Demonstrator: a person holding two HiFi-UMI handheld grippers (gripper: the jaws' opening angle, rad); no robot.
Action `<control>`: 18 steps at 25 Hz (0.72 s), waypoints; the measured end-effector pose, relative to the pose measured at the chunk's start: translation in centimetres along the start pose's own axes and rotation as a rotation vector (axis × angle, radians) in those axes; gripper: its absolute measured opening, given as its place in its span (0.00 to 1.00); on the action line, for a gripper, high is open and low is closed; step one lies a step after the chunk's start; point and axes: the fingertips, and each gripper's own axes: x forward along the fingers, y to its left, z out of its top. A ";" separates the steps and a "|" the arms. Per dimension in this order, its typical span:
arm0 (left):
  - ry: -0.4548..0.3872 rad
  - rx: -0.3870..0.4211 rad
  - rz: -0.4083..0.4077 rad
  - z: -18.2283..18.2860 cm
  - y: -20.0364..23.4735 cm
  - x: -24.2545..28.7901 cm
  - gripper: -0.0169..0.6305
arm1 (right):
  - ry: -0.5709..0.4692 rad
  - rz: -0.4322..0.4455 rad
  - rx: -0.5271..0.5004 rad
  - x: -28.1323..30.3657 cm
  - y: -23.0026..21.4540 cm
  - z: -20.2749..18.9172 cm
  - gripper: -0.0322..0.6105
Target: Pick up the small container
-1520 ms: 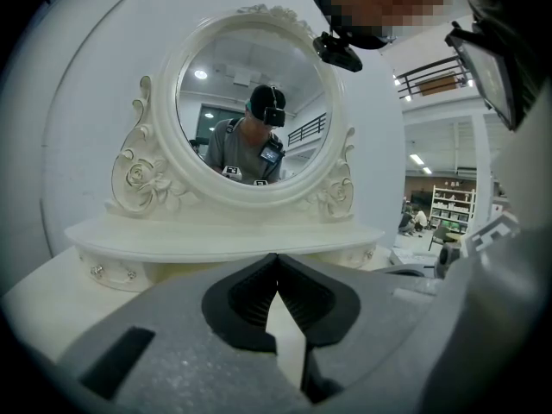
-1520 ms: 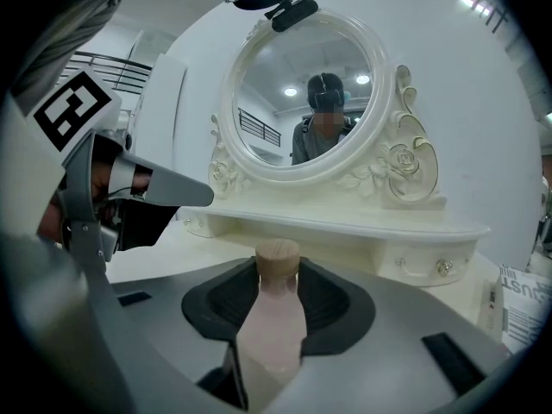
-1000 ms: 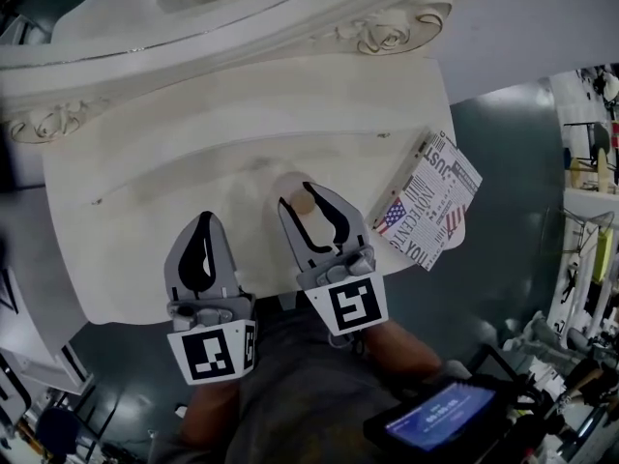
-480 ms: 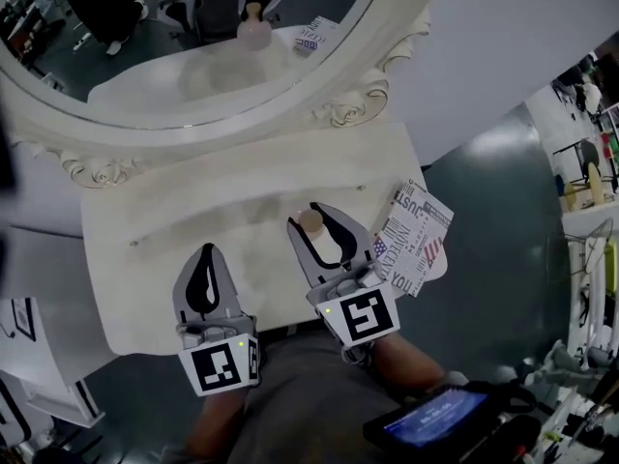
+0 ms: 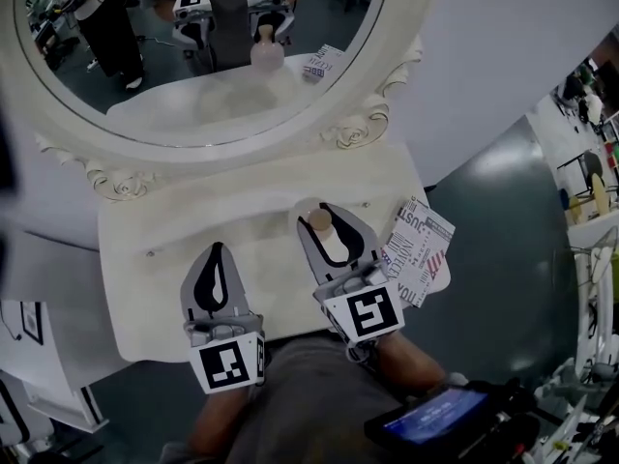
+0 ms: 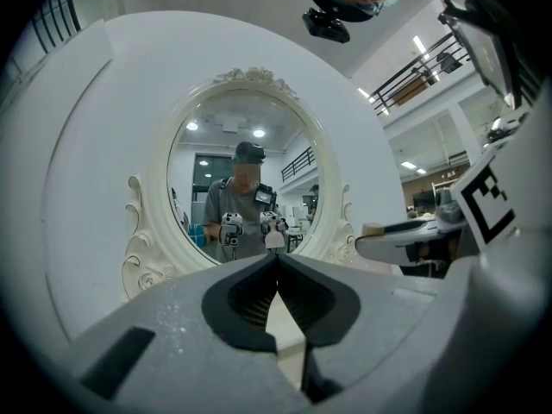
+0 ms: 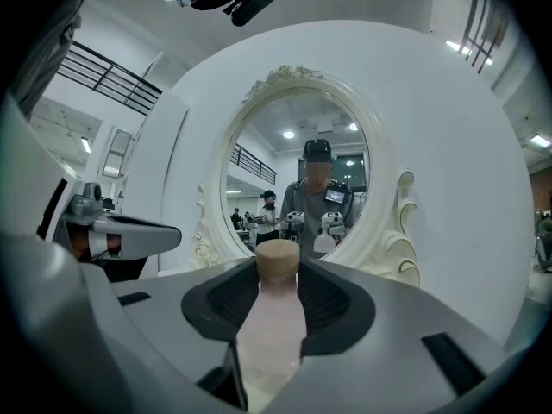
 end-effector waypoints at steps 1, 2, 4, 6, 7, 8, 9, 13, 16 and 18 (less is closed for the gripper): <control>0.001 -0.002 -0.001 0.0 0.0 0.0 0.05 | 0.000 -0.001 0.000 0.0 0.0 0.0 0.27; 0.003 -0.003 -0.001 -0.1 0.0 0.1 0.05 | -0.001 -0.001 0.000 0.1 -0.1 0.0 0.27; 0.008 -0.004 -0.004 -0.1 0.0 0.1 0.05 | -0.002 -0.002 0.000 0.1 -0.1 -0.1 0.27; 0.003 0.001 -0.008 0.0 -0.1 0.2 0.05 | 0.000 -0.002 0.004 0.1 -0.1 0.0 0.27; -0.002 0.005 -0.008 0.1 0.0 0.3 0.05 | 0.001 -0.003 0.005 0.2 -0.1 0.0 0.27; -0.005 0.006 -0.008 0.1 0.1 0.3 0.05 | 0.002 -0.003 0.006 0.2 0.0 0.0 0.27; -0.004 0.005 -0.008 0.1 0.1 0.3 0.05 | 0.002 -0.003 0.005 0.2 0.0 0.0 0.27; 0.003 0.005 -0.012 -0.2 0.1 0.5 0.05 | 0.004 -0.004 0.001 0.4 -0.1 -0.2 0.27; 0.011 0.002 -0.014 -0.5 0.0 0.4 0.05 | 0.010 -0.002 0.005 0.4 0.0 -0.4 0.27; 0.016 0.000 -0.017 -0.5 0.0 0.4 0.05 | 0.012 0.001 0.004 0.4 0.1 -0.4 0.27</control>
